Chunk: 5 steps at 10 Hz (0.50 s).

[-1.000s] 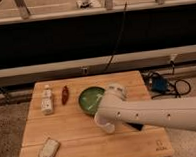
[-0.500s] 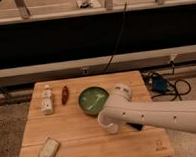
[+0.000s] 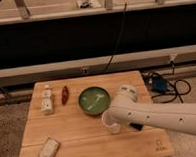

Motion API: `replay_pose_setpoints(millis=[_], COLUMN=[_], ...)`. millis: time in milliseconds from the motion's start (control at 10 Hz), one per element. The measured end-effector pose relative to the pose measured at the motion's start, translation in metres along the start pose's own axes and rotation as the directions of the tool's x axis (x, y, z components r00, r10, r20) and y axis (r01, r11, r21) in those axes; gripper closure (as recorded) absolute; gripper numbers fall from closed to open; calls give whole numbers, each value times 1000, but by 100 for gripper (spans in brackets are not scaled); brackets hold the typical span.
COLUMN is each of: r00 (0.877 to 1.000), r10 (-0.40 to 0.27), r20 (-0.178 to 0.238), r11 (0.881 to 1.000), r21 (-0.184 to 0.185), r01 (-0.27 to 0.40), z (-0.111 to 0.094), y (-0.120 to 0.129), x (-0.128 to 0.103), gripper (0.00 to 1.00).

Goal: Pick up the ceramic cup

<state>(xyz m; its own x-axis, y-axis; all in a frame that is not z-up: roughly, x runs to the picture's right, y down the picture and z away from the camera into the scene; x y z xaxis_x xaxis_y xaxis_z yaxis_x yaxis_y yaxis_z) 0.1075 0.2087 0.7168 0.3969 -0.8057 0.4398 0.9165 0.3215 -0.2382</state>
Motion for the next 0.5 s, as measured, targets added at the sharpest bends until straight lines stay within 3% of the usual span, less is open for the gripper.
replay_pose_setpoints(millis=[200, 500], r00=[1000, 1000], r10=[2, 6], r20=[3, 8], r11=[1000, 1000], r21=[-2, -6], r01=[-2, -6], z=[1, 2], y=[3, 16], x=[1, 6], gripper=[94, 94])
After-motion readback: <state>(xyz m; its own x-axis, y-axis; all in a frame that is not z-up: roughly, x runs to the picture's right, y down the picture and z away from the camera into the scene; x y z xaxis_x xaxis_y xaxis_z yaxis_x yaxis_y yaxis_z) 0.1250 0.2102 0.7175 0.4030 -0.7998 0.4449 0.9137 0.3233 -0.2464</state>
